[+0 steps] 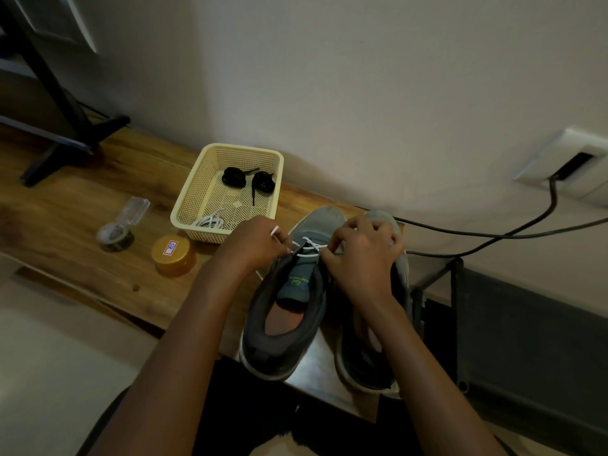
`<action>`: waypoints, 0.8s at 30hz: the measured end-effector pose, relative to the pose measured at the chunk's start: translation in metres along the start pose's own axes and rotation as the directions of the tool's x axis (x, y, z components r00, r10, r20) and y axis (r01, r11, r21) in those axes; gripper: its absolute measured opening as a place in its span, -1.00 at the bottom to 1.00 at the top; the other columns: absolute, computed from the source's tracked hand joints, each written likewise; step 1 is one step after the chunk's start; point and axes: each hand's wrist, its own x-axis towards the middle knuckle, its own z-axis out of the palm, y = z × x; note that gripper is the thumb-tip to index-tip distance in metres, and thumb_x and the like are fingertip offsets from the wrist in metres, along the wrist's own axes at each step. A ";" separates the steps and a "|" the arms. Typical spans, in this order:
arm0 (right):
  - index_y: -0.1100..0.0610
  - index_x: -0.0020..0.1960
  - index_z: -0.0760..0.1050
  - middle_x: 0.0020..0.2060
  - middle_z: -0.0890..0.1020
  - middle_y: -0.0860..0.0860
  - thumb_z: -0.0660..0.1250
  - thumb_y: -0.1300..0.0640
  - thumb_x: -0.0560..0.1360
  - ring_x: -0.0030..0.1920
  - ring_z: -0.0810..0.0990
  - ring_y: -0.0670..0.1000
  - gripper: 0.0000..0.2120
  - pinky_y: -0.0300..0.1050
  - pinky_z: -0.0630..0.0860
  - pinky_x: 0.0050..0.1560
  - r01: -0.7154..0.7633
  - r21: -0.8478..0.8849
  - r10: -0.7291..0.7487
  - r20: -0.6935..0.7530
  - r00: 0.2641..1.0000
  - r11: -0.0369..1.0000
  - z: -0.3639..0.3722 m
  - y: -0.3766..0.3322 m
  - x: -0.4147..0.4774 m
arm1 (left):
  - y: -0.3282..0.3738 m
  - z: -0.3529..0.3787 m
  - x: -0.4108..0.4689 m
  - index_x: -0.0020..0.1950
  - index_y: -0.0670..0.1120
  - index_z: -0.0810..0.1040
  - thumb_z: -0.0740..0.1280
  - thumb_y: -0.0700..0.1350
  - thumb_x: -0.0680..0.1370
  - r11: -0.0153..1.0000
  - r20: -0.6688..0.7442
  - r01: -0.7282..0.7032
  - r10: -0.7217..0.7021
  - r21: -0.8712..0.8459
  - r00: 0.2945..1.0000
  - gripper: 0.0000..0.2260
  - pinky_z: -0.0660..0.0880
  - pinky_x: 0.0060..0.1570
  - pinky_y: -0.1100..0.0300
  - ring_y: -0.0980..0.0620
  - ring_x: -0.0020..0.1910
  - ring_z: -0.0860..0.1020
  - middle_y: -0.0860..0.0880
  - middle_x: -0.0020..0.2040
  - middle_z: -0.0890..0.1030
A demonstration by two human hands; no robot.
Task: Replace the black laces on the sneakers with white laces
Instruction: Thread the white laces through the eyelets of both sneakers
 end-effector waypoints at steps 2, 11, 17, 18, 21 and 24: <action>0.04 -0.07 0.61 0.13 0.46 -0.05 0.32 0.04 0.46 0.21 0.24 0.07 -0.87 0.05 0.00 0.31 0.013 -0.003 -0.013 0.009 1.000 1.000 0.001 0.000 0.000 | -0.001 0.001 0.001 -0.04 -0.11 0.68 0.40 -0.19 0.49 0.999 -0.001 -0.002 0.003 0.039 1.000 -0.91 0.42 -0.09 0.23 -0.07 0.00 0.58 -0.12 -0.03 0.65; -0.01 0.04 0.61 0.18 0.43 -0.05 0.30 0.12 0.48 0.25 0.22 0.10 -0.82 0.08 0.02 0.32 0.048 -0.023 -0.046 0.077 0.996 0.999 0.000 0.001 0.000 | -0.005 0.002 0.010 -0.09 -0.19 0.46 0.13 -0.19 0.63 0.979 -0.011 0.064 -0.067 -0.195 0.998 -0.83 0.53 0.01 0.05 -0.08 -0.14 0.61 -0.16 -0.13 0.66; -0.01 0.03 0.61 0.19 0.44 -0.05 0.32 0.12 0.47 0.27 0.22 0.09 -0.83 0.09 0.04 0.32 0.046 -0.011 -0.045 0.097 0.994 0.999 0.000 0.002 0.002 | -0.002 -0.001 0.006 0.04 -0.11 0.35 0.13 -0.21 0.62 0.932 -0.086 0.120 -0.158 -0.341 0.984 -0.96 0.55 -0.12 0.08 -0.05 -0.22 0.62 -0.15 -0.12 0.63; -0.01 0.02 0.60 0.19 0.45 -0.05 0.33 0.13 0.46 0.26 0.22 0.10 -0.83 0.08 0.04 0.32 0.049 0.004 -0.049 0.097 0.994 0.999 0.000 0.003 0.003 | -0.001 -0.001 0.005 0.06 -0.09 0.41 0.17 -0.18 0.61 0.957 -0.111 0.073 -0.108 -0.281 0.988 -0.94 0.52 -0.05 0.07 -0.06 -0.11 0.59 -0.10 -0.05 0.61; -0.04 0.03 0.60 0.20 0.45 -0.07 0.33 0.14 0.43 0.27 0.23 0.09 -0.80 0.05 0.03 0.30 0.065 0.064 -0.071 0.100 0.992 0.996 -0.001 0.004 0.003 | 0.002 -0.001 0.003 0.06 -0.05 0.56 0.28 -0.09 0.58 0.972 -0.058 -0.055 0.043 -0.229 0.997 -0.88 0.39 -0.03 0.20 0.04 0.00 0.52 0.02 0.00 0.56; -0.07 0.04 0.59 0.22 0.43 -0.11 0.33 0.12 0.42 0.30 0.21 0.07 -0.78 0.04 0.00 0.31 0.063 0.113 -0.076 0.116 0.990 0.992 -0.004 0.004 0.004 | 0.000 0.002 0.003 -0.13 -0.02 0.61 0.38 -0.04 0.51 0.982 -0.023 -0.056 0.053 -0.182 0.998 -0.93 0.47 -0.03 0.15 0.03 -0.07 0.56 0.04 -0.16 0.60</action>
